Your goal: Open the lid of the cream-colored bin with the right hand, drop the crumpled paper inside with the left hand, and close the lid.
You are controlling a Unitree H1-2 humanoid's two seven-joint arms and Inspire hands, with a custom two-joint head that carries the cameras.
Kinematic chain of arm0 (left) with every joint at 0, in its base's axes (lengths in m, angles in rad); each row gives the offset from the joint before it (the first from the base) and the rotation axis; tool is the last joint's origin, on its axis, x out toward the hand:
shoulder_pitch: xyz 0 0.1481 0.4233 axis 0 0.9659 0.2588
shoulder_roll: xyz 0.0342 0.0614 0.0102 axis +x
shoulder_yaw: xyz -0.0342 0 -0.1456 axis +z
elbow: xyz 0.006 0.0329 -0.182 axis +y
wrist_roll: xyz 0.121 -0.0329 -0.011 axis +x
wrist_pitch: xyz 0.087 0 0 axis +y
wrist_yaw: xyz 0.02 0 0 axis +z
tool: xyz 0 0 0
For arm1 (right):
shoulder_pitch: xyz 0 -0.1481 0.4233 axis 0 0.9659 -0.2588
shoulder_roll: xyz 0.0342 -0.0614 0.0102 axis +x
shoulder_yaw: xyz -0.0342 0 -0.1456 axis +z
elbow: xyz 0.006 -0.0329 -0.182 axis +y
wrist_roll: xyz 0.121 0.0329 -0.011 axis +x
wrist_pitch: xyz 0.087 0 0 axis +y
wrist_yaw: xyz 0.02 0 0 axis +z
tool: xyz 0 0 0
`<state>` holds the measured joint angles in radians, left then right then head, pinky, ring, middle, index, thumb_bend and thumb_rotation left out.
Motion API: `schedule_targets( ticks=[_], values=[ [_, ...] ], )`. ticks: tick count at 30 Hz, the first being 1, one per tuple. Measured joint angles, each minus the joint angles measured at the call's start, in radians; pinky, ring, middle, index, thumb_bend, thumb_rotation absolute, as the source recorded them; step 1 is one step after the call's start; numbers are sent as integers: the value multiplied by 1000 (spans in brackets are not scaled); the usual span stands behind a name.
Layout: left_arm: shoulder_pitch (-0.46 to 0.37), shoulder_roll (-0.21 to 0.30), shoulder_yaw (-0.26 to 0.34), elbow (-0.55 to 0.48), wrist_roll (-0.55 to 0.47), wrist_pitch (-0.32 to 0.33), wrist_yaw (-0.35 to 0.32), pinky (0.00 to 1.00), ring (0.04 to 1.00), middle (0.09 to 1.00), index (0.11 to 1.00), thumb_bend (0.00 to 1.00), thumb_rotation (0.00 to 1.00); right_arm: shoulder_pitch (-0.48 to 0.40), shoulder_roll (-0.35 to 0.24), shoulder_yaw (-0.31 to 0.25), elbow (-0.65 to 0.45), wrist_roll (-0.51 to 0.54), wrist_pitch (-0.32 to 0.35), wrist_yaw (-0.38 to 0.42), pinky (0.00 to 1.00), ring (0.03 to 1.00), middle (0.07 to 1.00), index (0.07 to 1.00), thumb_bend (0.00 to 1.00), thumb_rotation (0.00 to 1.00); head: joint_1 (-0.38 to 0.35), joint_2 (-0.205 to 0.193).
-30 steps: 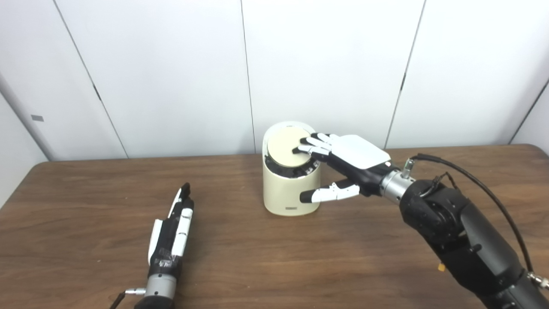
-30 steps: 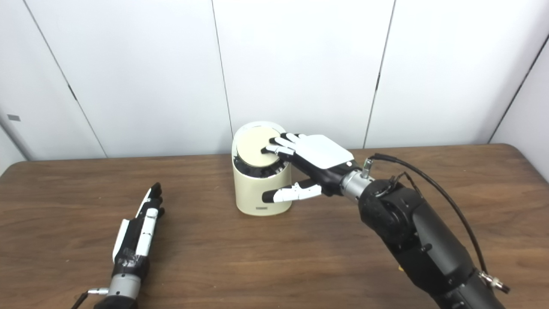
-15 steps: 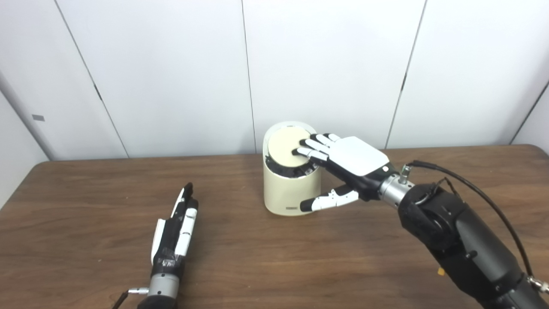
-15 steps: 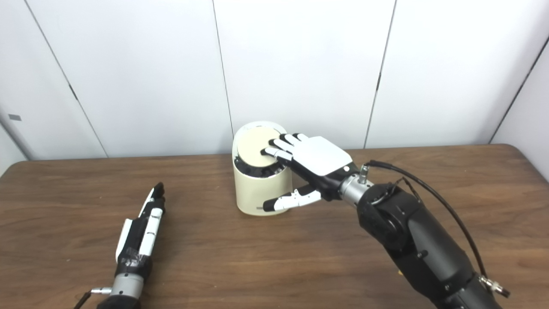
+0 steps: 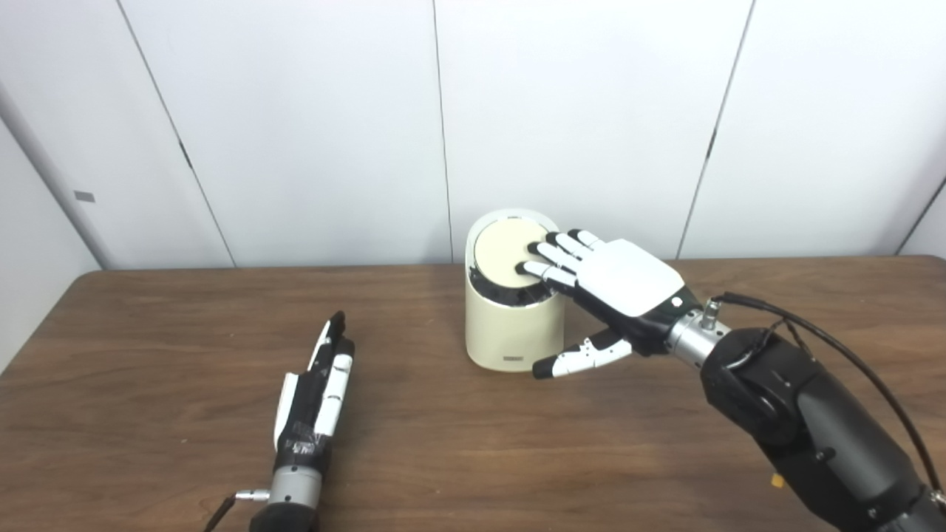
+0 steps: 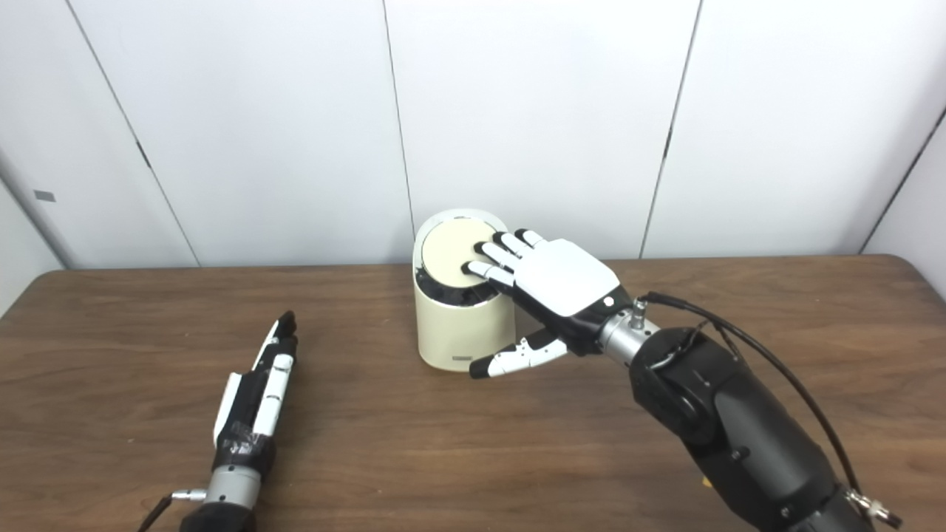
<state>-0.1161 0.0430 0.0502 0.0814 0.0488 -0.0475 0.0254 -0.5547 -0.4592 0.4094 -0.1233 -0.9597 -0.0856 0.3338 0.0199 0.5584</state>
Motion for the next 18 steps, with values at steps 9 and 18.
schedule_targets(
  ticks=[9, 18],
  values=[
    [1, -2, 1, -1, -6, 0, 3, 1000, 1000, 1000, 1000, 508, 878, 2, 0, 0, 0, 0, -2, -2, 1000, 1000, 982, 874, 630, 1000, 3, 8],
    [3, -8, 0, -8, -5, 10, 8, 1000, 1000, 1000, 1000, 523, 899, 4, 6, -8, -2, 14, 5, 10, 1000, 1000, 996, 802, 624, 1000, 8, 17]
  ],
)
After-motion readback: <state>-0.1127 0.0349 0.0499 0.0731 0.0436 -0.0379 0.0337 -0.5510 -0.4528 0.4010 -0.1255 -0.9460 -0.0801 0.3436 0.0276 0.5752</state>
